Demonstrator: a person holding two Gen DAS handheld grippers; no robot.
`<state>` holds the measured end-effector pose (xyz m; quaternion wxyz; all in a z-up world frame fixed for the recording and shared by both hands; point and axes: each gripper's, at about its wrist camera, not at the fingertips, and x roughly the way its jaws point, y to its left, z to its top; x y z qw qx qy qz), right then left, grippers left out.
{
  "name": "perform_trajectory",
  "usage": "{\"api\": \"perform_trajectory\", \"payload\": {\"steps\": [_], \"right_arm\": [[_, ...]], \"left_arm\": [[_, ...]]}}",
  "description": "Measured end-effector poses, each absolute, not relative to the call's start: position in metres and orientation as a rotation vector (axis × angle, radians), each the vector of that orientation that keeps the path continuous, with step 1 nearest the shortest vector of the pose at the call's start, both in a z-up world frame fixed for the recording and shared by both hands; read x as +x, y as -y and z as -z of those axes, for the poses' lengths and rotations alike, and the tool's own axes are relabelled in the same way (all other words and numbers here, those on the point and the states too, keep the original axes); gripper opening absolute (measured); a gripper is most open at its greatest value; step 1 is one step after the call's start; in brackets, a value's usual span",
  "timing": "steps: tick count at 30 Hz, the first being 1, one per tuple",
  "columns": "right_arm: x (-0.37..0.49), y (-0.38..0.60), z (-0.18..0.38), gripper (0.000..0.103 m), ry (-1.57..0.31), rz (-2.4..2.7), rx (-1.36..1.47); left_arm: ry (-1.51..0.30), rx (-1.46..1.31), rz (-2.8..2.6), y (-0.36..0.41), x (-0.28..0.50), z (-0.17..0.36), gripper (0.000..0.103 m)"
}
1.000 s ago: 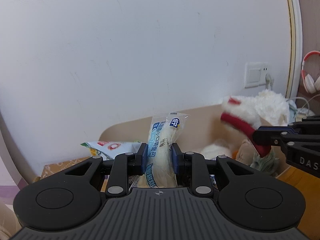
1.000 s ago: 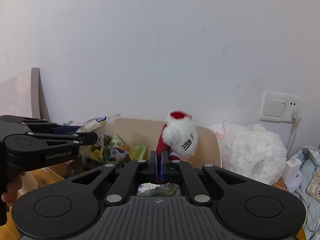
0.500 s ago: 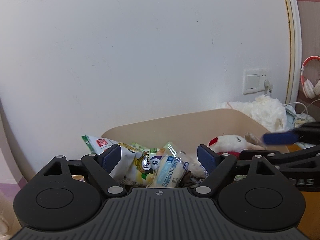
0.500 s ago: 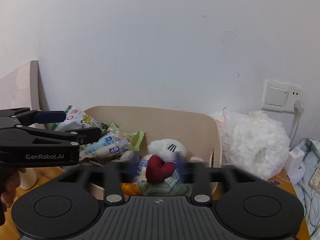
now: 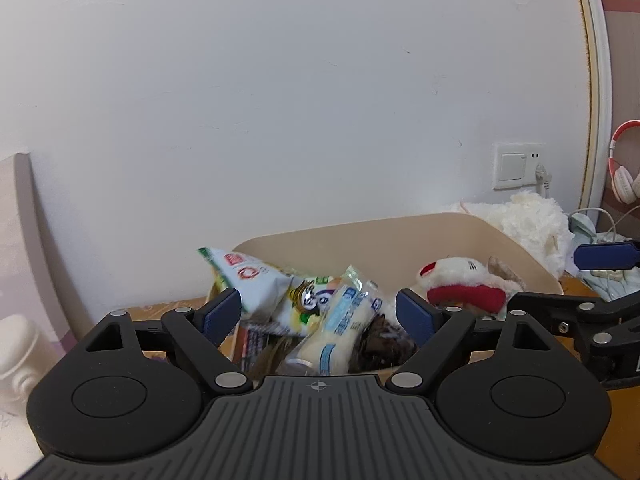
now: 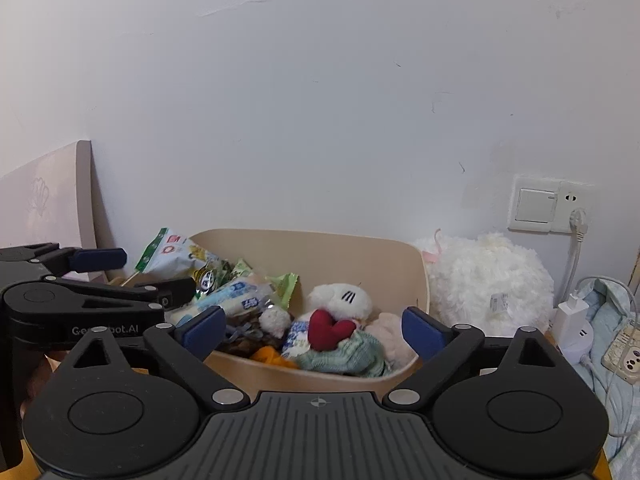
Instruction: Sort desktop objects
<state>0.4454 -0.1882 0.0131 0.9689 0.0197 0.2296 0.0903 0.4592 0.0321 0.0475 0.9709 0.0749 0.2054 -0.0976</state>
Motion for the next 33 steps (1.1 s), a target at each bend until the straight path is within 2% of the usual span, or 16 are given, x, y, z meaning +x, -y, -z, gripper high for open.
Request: {"api": "perform_trajectory", "payload": {"steps": [9,33], "right_arm": [[0.407,0.194,-0.019,0.103,-0.472,-0.168,0.071],[0.262,0.206,-0.033,0.103,-0.441,-0.112,0.053]], "left_arm": [[-0.420,0.109,0.208,-0.047,0.409,-0.053,0.087],[-0.429,0.110,0.157,-0.066,0.260,-0.055,0.087]]}}
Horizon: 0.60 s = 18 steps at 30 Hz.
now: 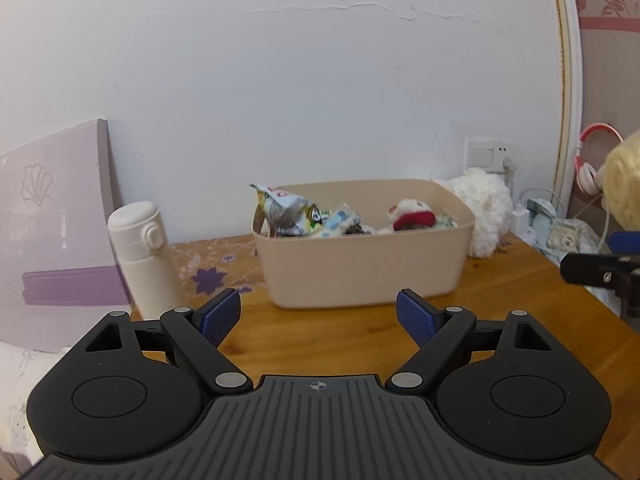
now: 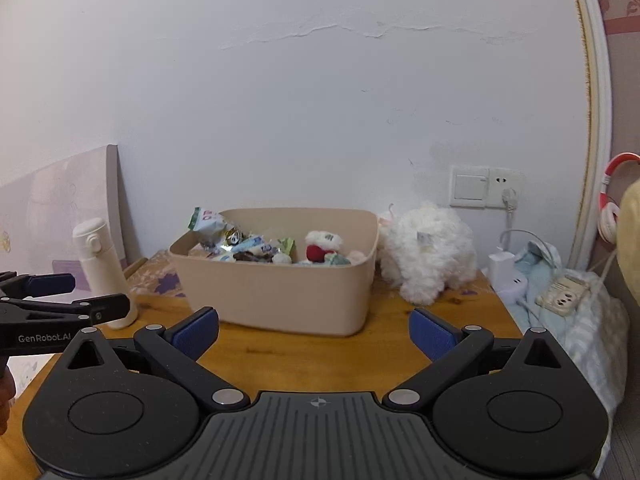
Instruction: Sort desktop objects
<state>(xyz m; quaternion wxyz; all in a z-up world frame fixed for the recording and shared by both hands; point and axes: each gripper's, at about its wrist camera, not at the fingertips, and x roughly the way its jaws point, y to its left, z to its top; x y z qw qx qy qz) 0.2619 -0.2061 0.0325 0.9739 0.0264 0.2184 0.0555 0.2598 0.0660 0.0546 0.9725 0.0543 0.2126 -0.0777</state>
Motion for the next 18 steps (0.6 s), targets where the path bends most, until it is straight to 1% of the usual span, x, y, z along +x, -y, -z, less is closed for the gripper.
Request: {"api": "perform_trajectory", "payload": {"steps": [14,18], "right_arm": [[0.179,0.238,-0.023,0.103,-0.524,-0.147,0.073],[0.157,0.245,-0.024,0.103,-0.529,-0.149,0.074]], "left_arm": [[-0.434,0.165,0.236,-0.062,0.162,-0.049,0.087],[-0.448,0.138,0.259,-0.064,0.138,-0.050,0.087]]}}
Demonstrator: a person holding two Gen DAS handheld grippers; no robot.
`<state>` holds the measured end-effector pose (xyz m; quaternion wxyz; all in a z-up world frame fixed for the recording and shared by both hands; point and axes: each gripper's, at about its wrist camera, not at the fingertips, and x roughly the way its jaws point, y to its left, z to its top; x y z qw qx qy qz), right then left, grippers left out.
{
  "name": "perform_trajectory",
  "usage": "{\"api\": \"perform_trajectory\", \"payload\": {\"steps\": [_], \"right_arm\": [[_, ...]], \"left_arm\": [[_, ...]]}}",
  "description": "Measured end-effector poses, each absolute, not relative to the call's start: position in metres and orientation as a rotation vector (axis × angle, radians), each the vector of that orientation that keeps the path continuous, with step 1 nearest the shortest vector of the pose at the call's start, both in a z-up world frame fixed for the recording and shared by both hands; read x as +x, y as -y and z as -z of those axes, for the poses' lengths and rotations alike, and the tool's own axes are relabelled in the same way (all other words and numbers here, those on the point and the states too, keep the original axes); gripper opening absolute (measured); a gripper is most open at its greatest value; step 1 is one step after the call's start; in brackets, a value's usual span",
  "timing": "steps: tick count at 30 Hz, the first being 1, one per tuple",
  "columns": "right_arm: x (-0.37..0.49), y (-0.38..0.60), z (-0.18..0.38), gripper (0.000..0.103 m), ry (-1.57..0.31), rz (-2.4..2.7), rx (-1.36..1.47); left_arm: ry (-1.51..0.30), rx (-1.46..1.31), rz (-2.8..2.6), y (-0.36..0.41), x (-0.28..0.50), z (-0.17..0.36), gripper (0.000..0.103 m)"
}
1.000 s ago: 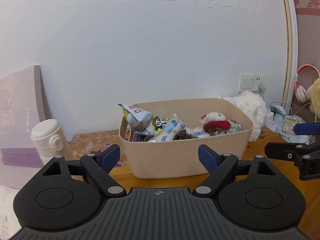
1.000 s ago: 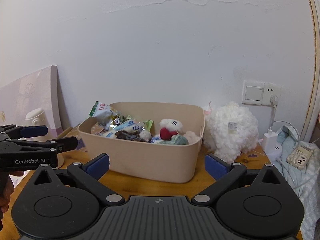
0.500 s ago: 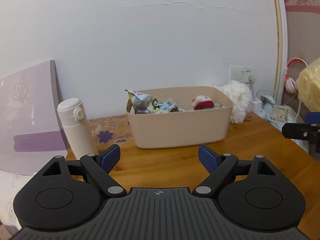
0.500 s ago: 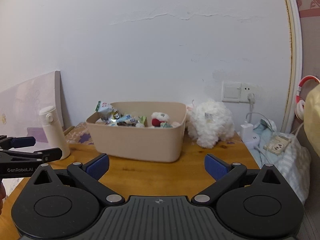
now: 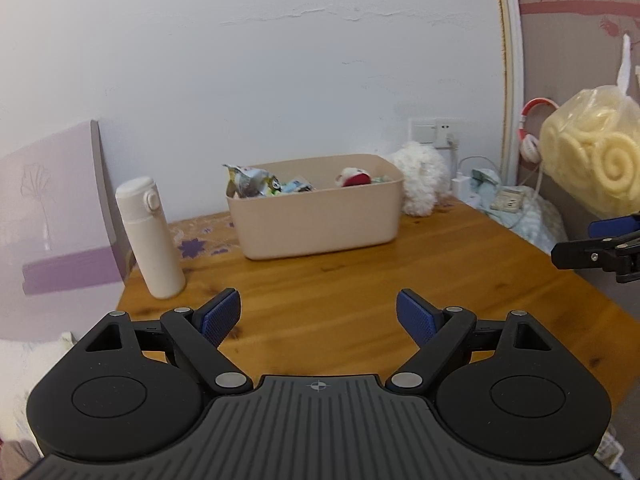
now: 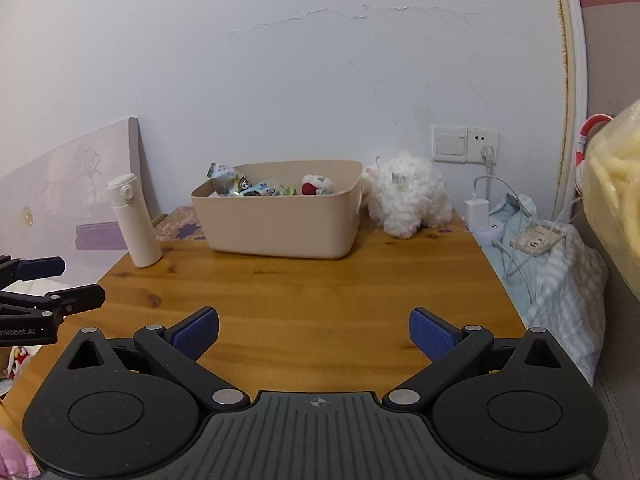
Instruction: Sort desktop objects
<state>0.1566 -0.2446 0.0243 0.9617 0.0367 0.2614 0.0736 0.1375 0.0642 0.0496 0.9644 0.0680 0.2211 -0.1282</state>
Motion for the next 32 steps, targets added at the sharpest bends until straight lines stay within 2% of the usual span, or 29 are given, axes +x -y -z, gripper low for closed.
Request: {"api": "perform_trajectory", "payload": {"steps": [13,20,32], "right_arm": [[0.098,0.247,-0.034,0.103,-0.496,-0.145,0.043],[0.080,0.245,-0.034,0.103,-0.504,-0.157,0.050],[0.067,0.246,-0.034,0.103,-0.529,-0.146,0.058]], "left_arm": [[-0.448,0.145,0.290,-0.064,0.082,-0.060,0.087],[-0.518,0.105,0.325,-0.071,0.073,-0.053,0.087],[-0.511,0.114,0.330,-0.080,0.060,-0.053,0.087]]}}
